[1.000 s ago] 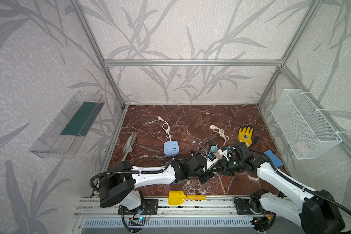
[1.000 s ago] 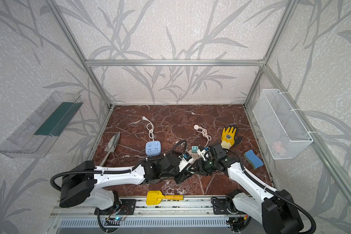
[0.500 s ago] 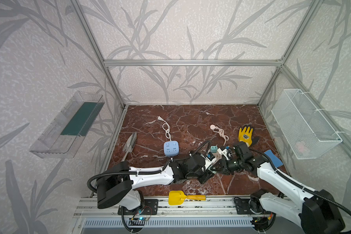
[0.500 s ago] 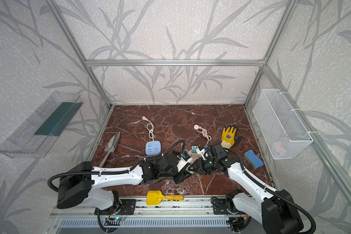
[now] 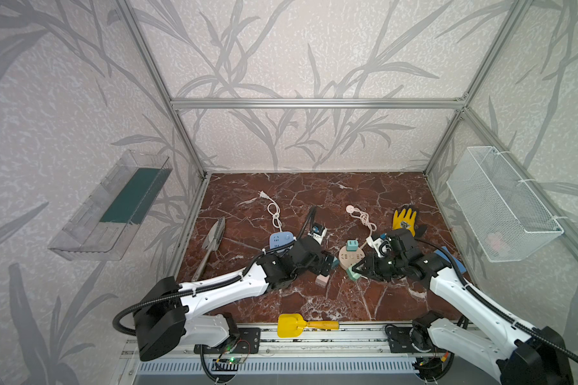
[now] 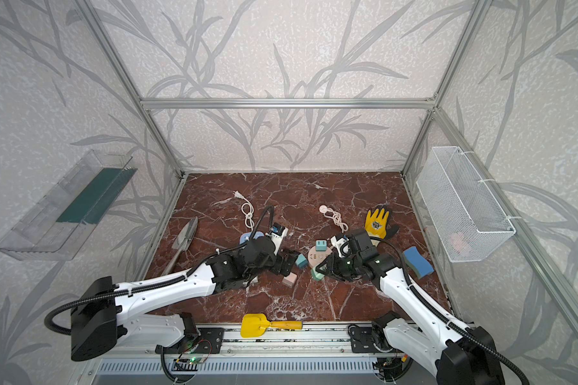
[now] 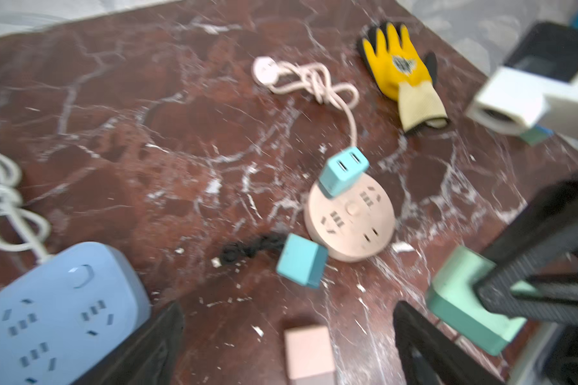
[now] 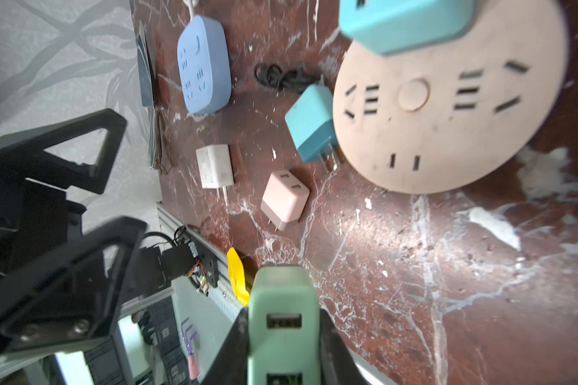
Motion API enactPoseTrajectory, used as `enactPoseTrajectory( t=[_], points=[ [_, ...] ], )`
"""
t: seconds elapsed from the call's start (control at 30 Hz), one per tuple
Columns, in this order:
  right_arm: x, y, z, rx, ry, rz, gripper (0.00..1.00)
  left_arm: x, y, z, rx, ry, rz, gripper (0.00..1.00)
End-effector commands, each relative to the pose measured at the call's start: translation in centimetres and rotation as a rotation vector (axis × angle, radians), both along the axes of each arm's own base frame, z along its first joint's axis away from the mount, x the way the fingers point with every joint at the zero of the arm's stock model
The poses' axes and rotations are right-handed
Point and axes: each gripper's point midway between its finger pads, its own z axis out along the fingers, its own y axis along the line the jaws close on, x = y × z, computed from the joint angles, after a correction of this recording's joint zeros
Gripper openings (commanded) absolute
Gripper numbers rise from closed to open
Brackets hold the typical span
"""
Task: Insert plugs into power strip
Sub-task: Insert the plug into the socket.
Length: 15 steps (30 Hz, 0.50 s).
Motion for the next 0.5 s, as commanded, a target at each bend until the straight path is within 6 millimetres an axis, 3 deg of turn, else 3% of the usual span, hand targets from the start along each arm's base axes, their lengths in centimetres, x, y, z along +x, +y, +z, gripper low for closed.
enactPoseTrajectory(
  t=[0.0,0.1,0.47],
  points=[
    [1.9,-1.9,0.5,-0.115,-0.049,-0.109,0.0,1.8,2.6,0.4,-0.036,0.038,0.147,0.98],
    [3.2,-2.9,0.9,-0.167,-0.084,-0.171,0.0,2.7,3.5,0.2,-0.04,0.067,0.213,0.99],
    [5.8,-5.0,1.6,-0.329,-0.196,-0.223,0.0,3.3,3.0,0.0,-0.145,0.087,0.224,0.96]
  ],
)
